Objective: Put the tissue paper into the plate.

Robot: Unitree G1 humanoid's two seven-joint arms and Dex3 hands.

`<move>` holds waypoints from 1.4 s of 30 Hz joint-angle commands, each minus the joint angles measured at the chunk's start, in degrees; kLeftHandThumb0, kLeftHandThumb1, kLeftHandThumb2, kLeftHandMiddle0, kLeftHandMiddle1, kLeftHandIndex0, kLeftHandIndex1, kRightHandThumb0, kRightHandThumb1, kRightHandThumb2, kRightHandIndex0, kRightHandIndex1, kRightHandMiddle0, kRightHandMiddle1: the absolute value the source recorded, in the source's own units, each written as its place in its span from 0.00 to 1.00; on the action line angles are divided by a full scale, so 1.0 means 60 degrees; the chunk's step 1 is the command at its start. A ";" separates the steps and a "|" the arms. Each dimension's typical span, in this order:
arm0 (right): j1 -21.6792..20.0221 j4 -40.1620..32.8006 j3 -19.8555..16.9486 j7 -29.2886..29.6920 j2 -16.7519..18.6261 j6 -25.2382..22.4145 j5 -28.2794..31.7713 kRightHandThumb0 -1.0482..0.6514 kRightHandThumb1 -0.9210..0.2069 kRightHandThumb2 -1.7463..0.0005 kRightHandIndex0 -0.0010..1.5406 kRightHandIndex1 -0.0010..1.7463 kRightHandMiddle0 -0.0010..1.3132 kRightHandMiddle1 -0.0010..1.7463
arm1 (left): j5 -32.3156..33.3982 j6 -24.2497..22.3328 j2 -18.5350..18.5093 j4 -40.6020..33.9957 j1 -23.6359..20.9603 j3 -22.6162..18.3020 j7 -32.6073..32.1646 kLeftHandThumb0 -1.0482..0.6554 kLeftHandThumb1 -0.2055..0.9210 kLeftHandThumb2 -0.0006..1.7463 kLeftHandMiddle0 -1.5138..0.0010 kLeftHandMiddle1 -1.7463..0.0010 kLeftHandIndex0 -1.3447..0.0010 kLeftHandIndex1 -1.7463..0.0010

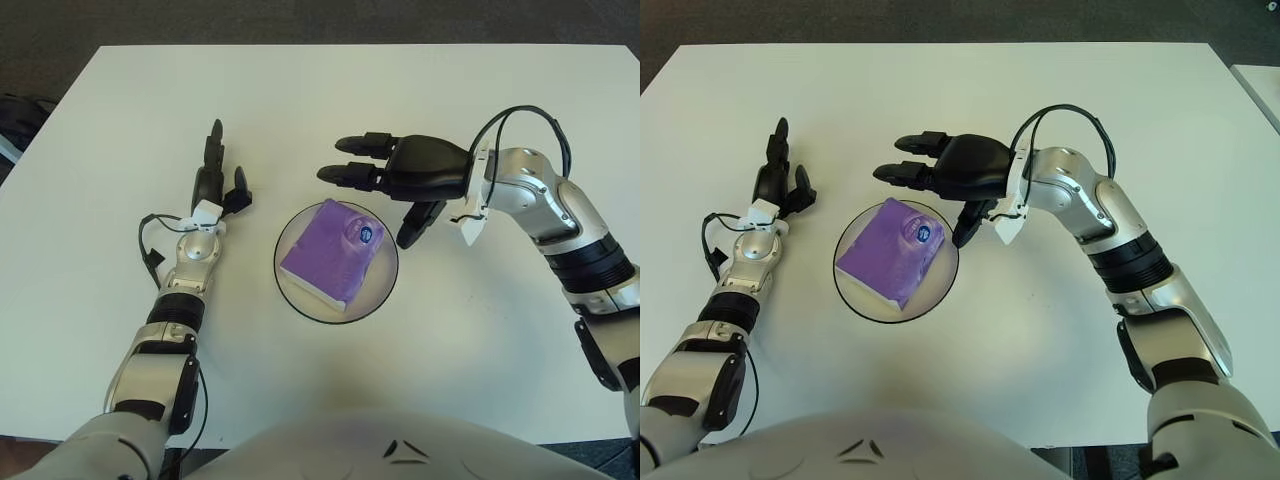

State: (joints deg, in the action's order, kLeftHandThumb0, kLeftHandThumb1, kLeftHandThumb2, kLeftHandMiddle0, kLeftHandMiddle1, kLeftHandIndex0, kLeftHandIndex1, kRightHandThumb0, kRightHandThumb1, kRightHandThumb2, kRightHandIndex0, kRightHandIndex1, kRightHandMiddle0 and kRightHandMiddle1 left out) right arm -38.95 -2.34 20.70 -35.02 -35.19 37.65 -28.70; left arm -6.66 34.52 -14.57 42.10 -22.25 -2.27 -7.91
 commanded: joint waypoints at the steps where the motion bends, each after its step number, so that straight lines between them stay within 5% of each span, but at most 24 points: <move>1: 0.0115 0.0112 -0.0449 0.0556 0.0229 -0.0200 0.0154 0.00 0.00 0.88 0.00 0.00 0.00 0.00 | 0.0092 -0.0181 0.0586 0.0910 0.1682 0.0129 0.0185 0.09 1.00 0.58 1.00 1.00 0.99 0.99; 21: 0.1038 0.0771 -0.2588 0.3826 0.3060 -0.3740 0.1811 0.00 0.00 0.60 0.00 0.00 0.00 0.01 | 0.0222 -0.0264 0.0627 0.0977 0.1614 0.0096 0.0177 0.10 1.00 0.59 0.98 0.99 1.00 0.97; 31: 0.1478 0.2422 -0.3589 0.5767 0.4588 -0.2959 0.3184 0.01 0.00 0.48 0.04 0.02 0.02 0.01 | 0.0339 -0.0251 0.0656 0.0820 0.1716 0.0051 0.0217 0.12 1.00 0.57 0.97 0.99 1.00 0.97; 42: 0.2274 0.3036 -0.3925 0.6753 0.5407 -0.2586 0.3633 0.11 0.00 0.44 0.13 0.04 0.00 0.26 | 0.0379 -0.0232 0.0637 0.0651 0.1826 0.0008 0.0310 0.12 1.00 0.57 0.98 0.99 1.00 0.97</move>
State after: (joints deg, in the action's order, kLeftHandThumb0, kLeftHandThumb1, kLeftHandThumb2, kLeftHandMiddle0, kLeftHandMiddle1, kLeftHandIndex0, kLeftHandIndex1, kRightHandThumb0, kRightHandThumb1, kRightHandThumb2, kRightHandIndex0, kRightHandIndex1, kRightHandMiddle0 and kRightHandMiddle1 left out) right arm -28.45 15.07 -1.33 2.89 -4.76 20.36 -9.11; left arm -4.55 34.04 -14.46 41.00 -21.82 -3.09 -6.77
